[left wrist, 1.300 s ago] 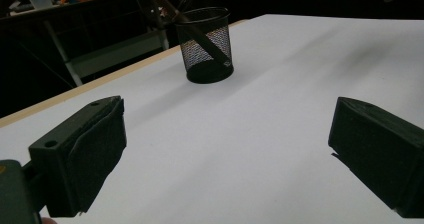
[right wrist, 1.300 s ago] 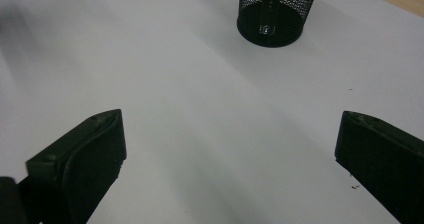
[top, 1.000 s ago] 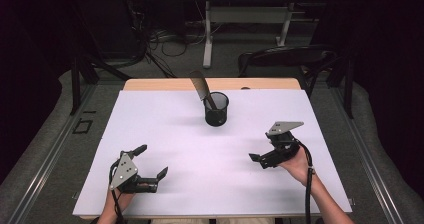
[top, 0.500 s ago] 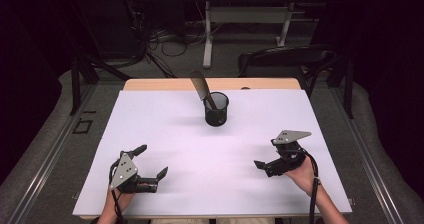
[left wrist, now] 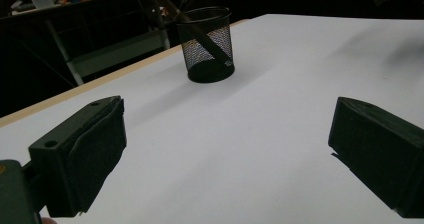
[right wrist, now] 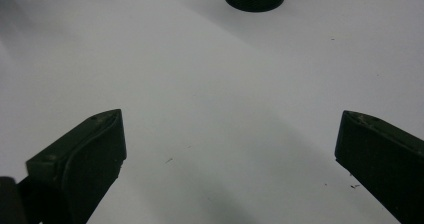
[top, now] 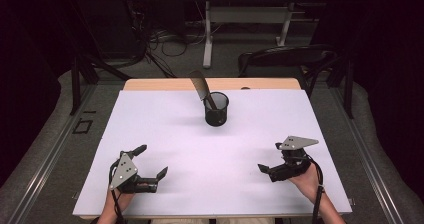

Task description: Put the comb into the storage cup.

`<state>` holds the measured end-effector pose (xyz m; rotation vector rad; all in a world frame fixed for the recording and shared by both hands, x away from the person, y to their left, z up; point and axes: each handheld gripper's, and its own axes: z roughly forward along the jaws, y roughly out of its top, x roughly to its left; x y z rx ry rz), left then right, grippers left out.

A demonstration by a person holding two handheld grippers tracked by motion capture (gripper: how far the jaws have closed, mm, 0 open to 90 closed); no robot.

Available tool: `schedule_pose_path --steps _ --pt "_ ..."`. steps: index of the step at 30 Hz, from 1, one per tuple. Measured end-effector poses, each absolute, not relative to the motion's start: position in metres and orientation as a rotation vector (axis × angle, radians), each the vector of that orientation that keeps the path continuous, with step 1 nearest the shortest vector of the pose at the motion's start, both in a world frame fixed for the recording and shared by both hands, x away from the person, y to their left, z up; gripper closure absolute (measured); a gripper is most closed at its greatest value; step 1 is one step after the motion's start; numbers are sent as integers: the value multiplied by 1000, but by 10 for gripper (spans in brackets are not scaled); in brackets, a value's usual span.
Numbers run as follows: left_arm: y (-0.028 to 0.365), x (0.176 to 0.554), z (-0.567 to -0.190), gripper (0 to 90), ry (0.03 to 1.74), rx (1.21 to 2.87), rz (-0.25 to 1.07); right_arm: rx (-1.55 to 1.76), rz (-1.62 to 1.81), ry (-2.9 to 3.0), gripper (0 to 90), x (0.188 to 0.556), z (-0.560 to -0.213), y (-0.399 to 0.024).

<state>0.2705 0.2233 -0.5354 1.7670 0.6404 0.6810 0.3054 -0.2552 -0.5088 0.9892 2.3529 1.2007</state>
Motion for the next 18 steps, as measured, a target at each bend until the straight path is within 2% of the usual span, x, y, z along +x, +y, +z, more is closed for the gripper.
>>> schedule_pose_path --steps 18 --pt "223 270 -535 20 633 1771 684 986 1249 2245 0 288 -510 -264"
